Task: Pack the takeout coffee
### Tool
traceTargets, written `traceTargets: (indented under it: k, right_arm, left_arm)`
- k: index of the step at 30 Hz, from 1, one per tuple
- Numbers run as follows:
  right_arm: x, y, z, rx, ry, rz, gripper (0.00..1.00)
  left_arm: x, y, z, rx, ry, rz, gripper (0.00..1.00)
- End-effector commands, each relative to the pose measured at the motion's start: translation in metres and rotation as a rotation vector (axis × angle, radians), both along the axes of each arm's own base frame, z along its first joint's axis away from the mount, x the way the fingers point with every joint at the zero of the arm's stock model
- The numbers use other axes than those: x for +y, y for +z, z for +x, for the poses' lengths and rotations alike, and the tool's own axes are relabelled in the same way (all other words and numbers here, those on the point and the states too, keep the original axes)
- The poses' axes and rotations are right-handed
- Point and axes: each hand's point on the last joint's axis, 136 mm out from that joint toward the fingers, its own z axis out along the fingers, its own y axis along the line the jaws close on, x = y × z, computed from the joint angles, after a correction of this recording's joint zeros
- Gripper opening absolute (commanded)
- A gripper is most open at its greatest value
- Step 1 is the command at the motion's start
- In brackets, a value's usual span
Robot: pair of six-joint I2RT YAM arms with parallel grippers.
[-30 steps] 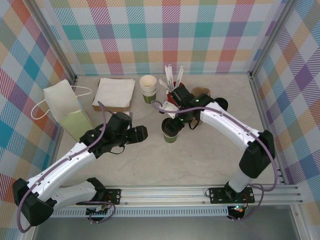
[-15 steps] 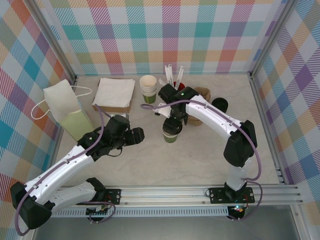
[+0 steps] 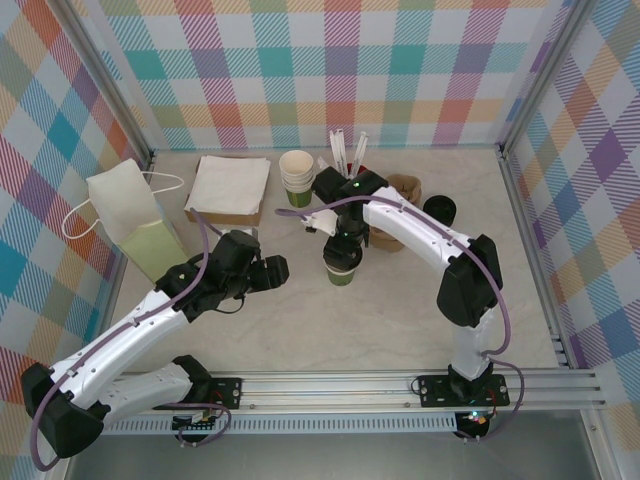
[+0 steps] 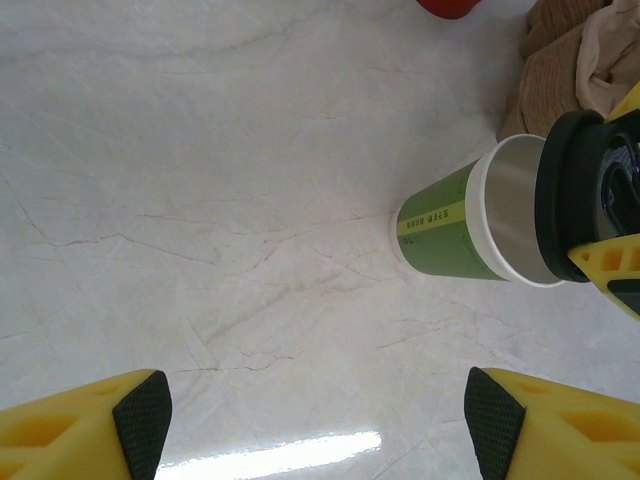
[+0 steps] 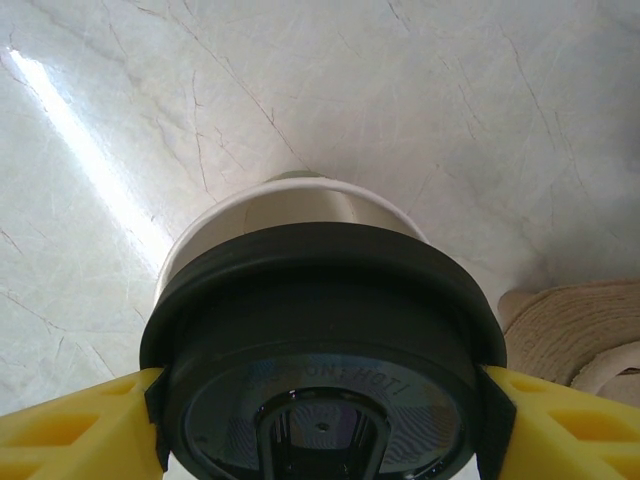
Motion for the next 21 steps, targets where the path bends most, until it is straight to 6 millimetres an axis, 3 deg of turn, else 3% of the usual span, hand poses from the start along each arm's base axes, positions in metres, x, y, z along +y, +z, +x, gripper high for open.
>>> traceTargets:
  k: [1,21]
  right_arm:
    - [0.004,-0.001,-0.007,0.042,0.027,-0.005,0.73]
    - [0.012,-0.012,-0.008,0.082,0.028,0.001,0.75]
  left_arm:
    - [0.004,-0.004,0.0,0.001,0.009,0.026,0.79]
    - [0.002,-0.007,0.0,0.013,0.002,0.024,0.8]
